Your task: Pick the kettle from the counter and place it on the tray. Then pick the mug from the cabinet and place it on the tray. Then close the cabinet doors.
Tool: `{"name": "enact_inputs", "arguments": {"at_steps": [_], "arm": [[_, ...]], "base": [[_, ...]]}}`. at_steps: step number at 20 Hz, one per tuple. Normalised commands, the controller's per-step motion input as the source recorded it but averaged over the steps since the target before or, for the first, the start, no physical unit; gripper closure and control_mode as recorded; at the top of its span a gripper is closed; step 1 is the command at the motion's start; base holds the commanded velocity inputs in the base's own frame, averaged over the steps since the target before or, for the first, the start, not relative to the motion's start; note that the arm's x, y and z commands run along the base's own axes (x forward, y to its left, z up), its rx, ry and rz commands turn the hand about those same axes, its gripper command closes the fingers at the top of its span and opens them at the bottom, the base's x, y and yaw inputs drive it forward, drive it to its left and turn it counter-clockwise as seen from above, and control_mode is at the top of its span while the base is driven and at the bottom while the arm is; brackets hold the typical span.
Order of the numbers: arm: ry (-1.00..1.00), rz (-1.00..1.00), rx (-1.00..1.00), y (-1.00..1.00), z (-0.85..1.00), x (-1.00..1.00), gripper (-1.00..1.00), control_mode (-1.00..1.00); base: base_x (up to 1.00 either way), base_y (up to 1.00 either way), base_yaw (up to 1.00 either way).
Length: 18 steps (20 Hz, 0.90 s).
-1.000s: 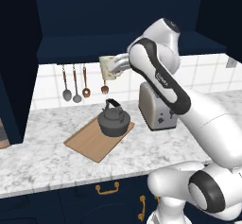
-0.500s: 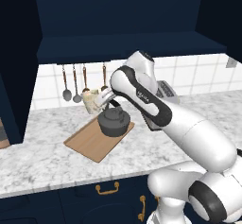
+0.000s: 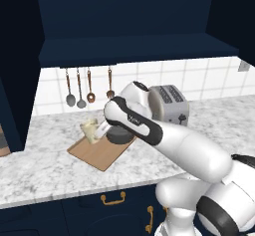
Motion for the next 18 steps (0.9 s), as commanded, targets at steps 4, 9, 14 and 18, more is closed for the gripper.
{"name": "enact_inputs", "arguments": {"at_steps": [4, 9, 14, 18], "arm": [[-0.07, 0.00, 0.00, 0.00, -0.73, 0.02, 1.00, -1.00], [-0.08, 0.00, 0.00, 0.00, -0.35, 0.21, 1.00, -1.00], [-0.04, 0.00, 0.01, 0.00, -0.24, 0.18, 1.00, -1.00], [-0.04, 0.00, 0.00, 0.00, -0.35, 0.12, 1.00, -1.00]], "base": [[0.00, 0.00, 0.00], [0.00, 0.00, 0.00], [0.00, 0.00, 0.00], [0.00, 0.00, 0.00]]}}
